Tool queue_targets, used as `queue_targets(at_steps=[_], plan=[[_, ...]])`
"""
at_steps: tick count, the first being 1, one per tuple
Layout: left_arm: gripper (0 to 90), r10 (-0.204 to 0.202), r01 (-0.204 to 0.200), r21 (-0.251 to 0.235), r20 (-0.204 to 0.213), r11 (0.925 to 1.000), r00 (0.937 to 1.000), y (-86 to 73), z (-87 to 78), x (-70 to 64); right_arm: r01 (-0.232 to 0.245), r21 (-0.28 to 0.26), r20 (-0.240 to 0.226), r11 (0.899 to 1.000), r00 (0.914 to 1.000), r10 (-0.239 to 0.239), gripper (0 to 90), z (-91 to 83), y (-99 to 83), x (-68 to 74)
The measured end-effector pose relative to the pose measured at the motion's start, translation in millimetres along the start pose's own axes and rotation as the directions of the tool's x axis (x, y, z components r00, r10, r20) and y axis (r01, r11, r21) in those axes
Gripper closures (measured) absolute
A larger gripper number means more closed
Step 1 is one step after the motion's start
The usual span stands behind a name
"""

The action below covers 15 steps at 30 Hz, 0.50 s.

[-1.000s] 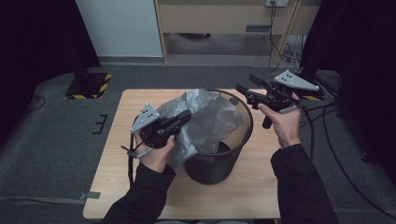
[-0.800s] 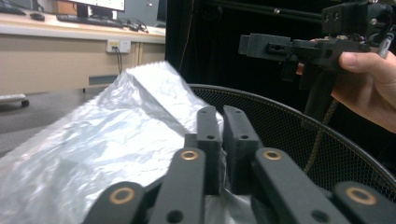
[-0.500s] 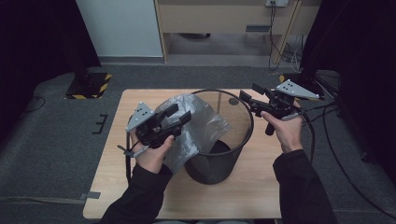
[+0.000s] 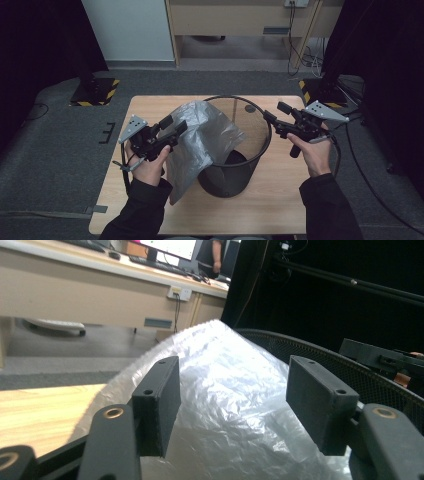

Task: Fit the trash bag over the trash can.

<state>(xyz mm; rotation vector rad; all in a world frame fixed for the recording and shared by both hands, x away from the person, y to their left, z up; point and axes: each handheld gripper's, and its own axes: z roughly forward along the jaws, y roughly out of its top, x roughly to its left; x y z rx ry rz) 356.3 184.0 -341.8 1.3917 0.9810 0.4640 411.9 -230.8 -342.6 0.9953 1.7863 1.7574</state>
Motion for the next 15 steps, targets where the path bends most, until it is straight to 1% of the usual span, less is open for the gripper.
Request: queue_targets(at_steps=[3,5,7,9,11,13,14,15], plan=[[44.5,-0.003,0.003,0.016,0.013,0.9999,0.9999,-2.4,4.1,-2.0,-0.025,-0.022,-0.010,0.999,0.9996,0.024,29.8,-5.0,-5.6,-1.4],[48.9,-0.005,0.004,0.032,0.020,0.9995,0.9998,-3.6,6.9,-3.1,-0.025,-0.032,-0.010,0.999,0.9996,0.025,29.9,-8.6,-7.0,-1.7],[52.2,-0.020,0.019,0.041,0.031,0.9990,0.9993,-4.7,9.7,-4.0,-0.020,-0.034,-0.014,0.999,0.9997,0.019,30.1,-12.2,-7.4,-1.7],[54.5,-0.026,0.025,0.042,0.023,0.9988,0.9994,-5.3,11.2,-5.5,-0.023,-0.036,-0.015,0.999,0.9996,0.022,30.1,-14.6,-7.6,-1.1],[56.2,-0.047,0.046,0.040,0.019,0.9982,0.9987,-5.1,11.7,-5.2,-0.021,-0.038,-0.020,0.999,0.9996,0.020,30.1,-16.4,-8.3,-1.2],[59.5,-0.040,0.040,0.032,0.012,0.9987,0.9991,-4.5,11.1,-4.7,-0.024,-0.039,-0.022,0.999,0.9995,0.023,30.2,-17.1,-9.0,-0.5],[61.3,-0.028,0.028,0.030,0.004,0.9992,0.9996,-3.4,10.1,-4.8,-0.026,-0.042,-0.023,0.999,0.9994,0.025,30.3,-17.1,-9.2,-0.2],[64.4,-0.023,0.023,0.030,-0.003,0.9993,0.9997,-2.4,9.3,-4.9,-0.019,-0.043,-0.025,0.999,0.9995,0.018,30.3,-17.2,-9.5,-0.5]])
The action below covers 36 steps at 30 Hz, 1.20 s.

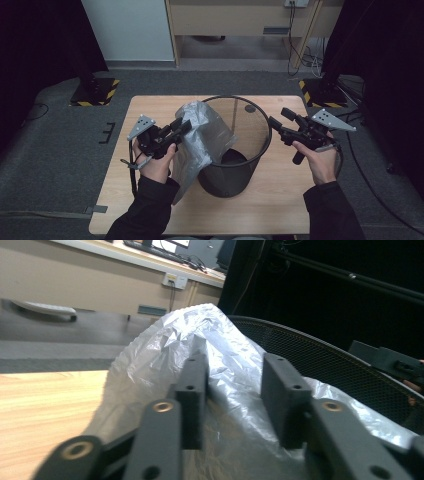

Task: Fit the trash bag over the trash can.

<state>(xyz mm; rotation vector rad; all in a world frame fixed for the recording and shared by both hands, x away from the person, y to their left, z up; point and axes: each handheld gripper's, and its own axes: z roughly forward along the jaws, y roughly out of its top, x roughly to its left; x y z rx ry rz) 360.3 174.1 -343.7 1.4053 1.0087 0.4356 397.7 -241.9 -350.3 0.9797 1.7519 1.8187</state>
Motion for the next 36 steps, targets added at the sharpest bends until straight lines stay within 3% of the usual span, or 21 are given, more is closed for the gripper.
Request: queue_targets(at_steps=[3,6,10,15,20,27,30,34,36], plan=[[75.6,0.032,-0.032,0.004,-0.027,0.9995,0.9991,5.4,-4.2,-0.5,-0.001,-0.001,0.000,1.000,1.0000,0.001,30.4,0.1,-0.3,0.3],[88.1,0.031,-0.030,0.014,-0.010,0.9994,0.9995,12.1,-7.5,-0.4,0.000,-0.004,-0.002,1.000,1.0000,0.000,30.7,0.2,-0.9,1.0],[89.4,0.056,-0.056,-0.004,0.015,0.9984,0.9983,27.6,-4.0,-8.9,-0.004,-0.003,-0.005,1.000,1.0000,0.004,31.0,1.1,-0.9,1.2],[89.4,0.116,-0.115,-0.012,0.044,0.9933,0.9923,42.5,11.4,-31.8,-0.002,-0.007,-0.006,1.000,1.0000,0.002,31.4,2.2,-1.0,1.2],[89.4,0.175,-0.179,0.049,0.069,0.9827,0.9821,33.0,25.0,-45.3,-0.006,-0.012,-0.007,1.000,1.0000,0.006,31.7,1.2,-1.9,1.1],[88.9,0.197,-0.204,0.091,0.086,0.9746,0.9767,26.1,29.3,-43.8,-0.010,-0.023,-0.009,1.000,0.9999,0.010,32.0,0.8,-3.6,1.1],[84.2,0.192,-0.202,0.099,0.101,0.9745,0.9762,27.5,29.7,-43.8,-0.011,-0.026,-0.009,1.000,0.9999,0.011,32.1,0.8,-3.9,1.2],[59.0,0.182,-0.184,0.041,0.067,0.9820,0.9811,30.3,22.8,-40.9,-0.010,-0.026,-0.010,1.000,0.9999,0.010,32.0,0.3,-3.9,1.2],[57.1,0.173,-0.175,0.031,0.052,0.9842,0.9836,31.8,16.3,-37.5,-0.006,-0.025,-0.008,1.000,0.9999,0.006,32.0,-0.1,-3.7,0.8]])
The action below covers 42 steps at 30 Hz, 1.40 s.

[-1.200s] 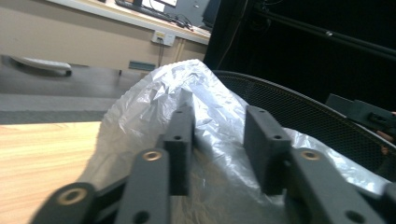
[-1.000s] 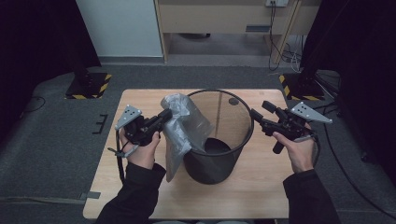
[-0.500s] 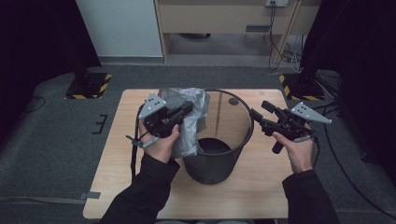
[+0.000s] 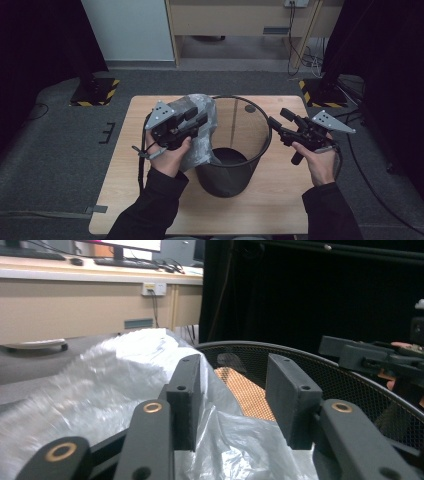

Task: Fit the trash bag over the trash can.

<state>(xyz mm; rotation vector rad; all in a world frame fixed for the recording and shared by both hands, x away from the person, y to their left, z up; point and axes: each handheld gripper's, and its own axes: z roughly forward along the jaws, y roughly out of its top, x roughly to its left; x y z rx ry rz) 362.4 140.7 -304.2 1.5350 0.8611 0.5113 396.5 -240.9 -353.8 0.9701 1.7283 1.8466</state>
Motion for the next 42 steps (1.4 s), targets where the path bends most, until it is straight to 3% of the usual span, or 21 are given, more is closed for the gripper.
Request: queue_targets(at_steps=[4,11,16,21,24,27,34,36,42], plan=[[46.9,-0.027,0.026,-0.033,-0.036,0.9991,0.9990,-2.5,-13.3,8.8,-0.006,0.002,0.002,1.000,1.0000,0.006,31.9,-1.4,0.0,0.2],[36.8,-0.091,0.085,-0.080,-0.072,0.9931,0.9932,-13.9,-31.3,27.4,-0.003,-0.003,0.004,1.000,1.0000,0.003,31.5,-4.2,0.0,-0.9],[35.1,-0.155,0.150,-0.088,-0.051,0.9847,0.9865,-28.5,-33.9,37.9,-0.002,-0.002,0.005,1.000,1.0000,0.002,31.4,-5.6,0.5,-1.0],[35.4,-0.172,0.170,-0.081,-0.011,0.9821,0.9851,-36.8,-27.6,38.4,-0.002,0.000,0.005,1.000,1.0000,0.002,31.3,-7.1,0.6,-0.6],[41.8,-0.174,0.173,-0.064,0.001,0.9828,0.9848,-37.7,-23.2,36.7,-0.003,0.000,0.004,1.000,1.0000,0.003,31.2,-7.5,0.6,-0.4],[54.1,-0.180,0.181,-0.039,0.018,0.9827,0.9834,-38.3,-19.6,34.9,0.000,0.001,0.001,1.000,1.0000,0.000,31.2,-8.1,0.9,-0.5],[79.8,-0.133,0.133,-0.010,-0.050,0.9910,0.9898,-27.7,-21.4,33.6,0.006,0.002,-0.003,1.000,1.0000,-0.006,31.5,-8.3,2.2,0.6],[87.0,-0.123,0.122,-0.024,-0.026,0.9922,0.9921,-22.4,-22.0,31.9,0.009,0.001,-0.004,1.000,0.9999,-0.009,31.6,-7.7,2.8,0.7],[88.6,-0.064,0.065,-0.054,0.037,0.9964,0.9973,-8.3,-12.9,10.6,0.010,0.004,-0.006,1.000,0.9999,-0.010,31.8,-6.6,2.7,1.6]])
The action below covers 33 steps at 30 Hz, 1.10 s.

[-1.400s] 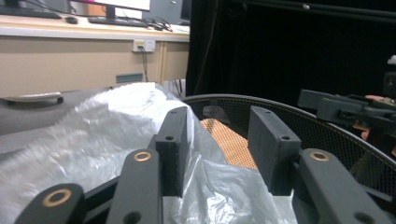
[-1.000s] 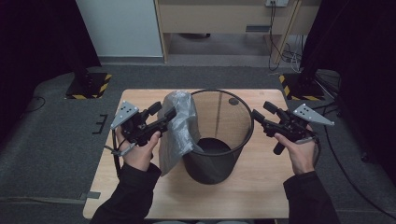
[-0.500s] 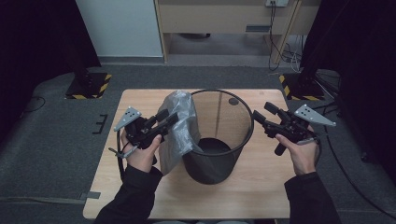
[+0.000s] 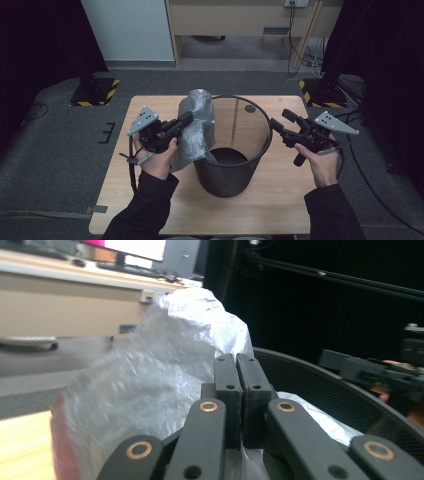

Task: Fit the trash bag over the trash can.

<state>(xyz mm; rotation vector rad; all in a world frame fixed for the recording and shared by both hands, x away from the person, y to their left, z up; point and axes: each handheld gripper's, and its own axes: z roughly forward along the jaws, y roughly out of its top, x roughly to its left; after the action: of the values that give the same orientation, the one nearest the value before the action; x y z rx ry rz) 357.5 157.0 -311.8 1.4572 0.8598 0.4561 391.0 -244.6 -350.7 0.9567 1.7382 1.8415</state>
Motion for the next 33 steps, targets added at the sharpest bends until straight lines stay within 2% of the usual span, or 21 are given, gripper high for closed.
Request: queue_targets(at_steps=[2,7,11,18,24,26,27,28,31,33], plan=[[88.7,0.026,-0.026,0.006,0.010,0.9997,0.9996,3.3,6.6,-8.1,0.000,0.002,-0.002,1.000,1.0000,0.000,31.8,0.2,-0.5,0.4],[89.0,0.055,-0.057,0.023,0.048,0.9981,0.9973,3.4,18.6,-23.6,0.000,0.001,-0.004,1.000,1.0000,0.000,31.9,0.7,-1.7,0.6],[89.0,0.099,-0.101,0.057,0.047,0.9932,0.9940,-2.9,21.5,-31.0,-0.005,-0.006,-0.007,1.000,1.0000,0.005,32.1,0.2,-3.2,0.6],[87.1,0.102,-0.106,0.083,0.053,0.9909,0.9934,-5.8,21.5,-33.5,-0.007,-0.010,-0.006,1.000,1.0000,0.007,32.1,0.0,-3.8,0.6],[75.3,0.109,-0.113,0.079,0.048,0.9905,0.9929,-4.6,22.6,-30.2,-0.017,-0.011,-0.006,1.000,0.9998,0.017,32.0,-2.0,-4.4,-0.5],[72.3,0.127,-0.130,0.086,0.041,0.9878,0.9910,-4.1,21.1,-28.3,-0.014,-0.014,-0.004,1.000,0.9999,0.014,31.9,-3.1,-4.3,-1.6],[70.7,0.148,-0.151,0.115,0.033,0.9819,0.9885,-3.7,19.5,-27.3,-0.009,-0.018,-0.004,1.000,1.0000,0.009,31.9,-3.3,-4.3,-2.2],[69.1,0.158,-0.160,0.124,0.027,0.9793,0.9871,-4.2,18.7,-26.6,-0.012,-0.017,-0.003,1.000,0.9999,0.012,31.9,-4.1,-4.3,-2.5],[66.1,0.135,-0.138,0.094,0.035,0.9860,0.9903,-6.4,14.8,-23.1,-0.014,-0.020,0.000,1.000,0.9999,0.014,32.0,-5.2,-4.9,-3.6],[65.6,0.134,-0.137,0.086,0.041,0.9868,0.9901,-7.0,14.0,-22.5,-0.020,-0.020,0.000,1.000,0.9998,0.020,32.2,-5.5,-5.3,-3.4]])
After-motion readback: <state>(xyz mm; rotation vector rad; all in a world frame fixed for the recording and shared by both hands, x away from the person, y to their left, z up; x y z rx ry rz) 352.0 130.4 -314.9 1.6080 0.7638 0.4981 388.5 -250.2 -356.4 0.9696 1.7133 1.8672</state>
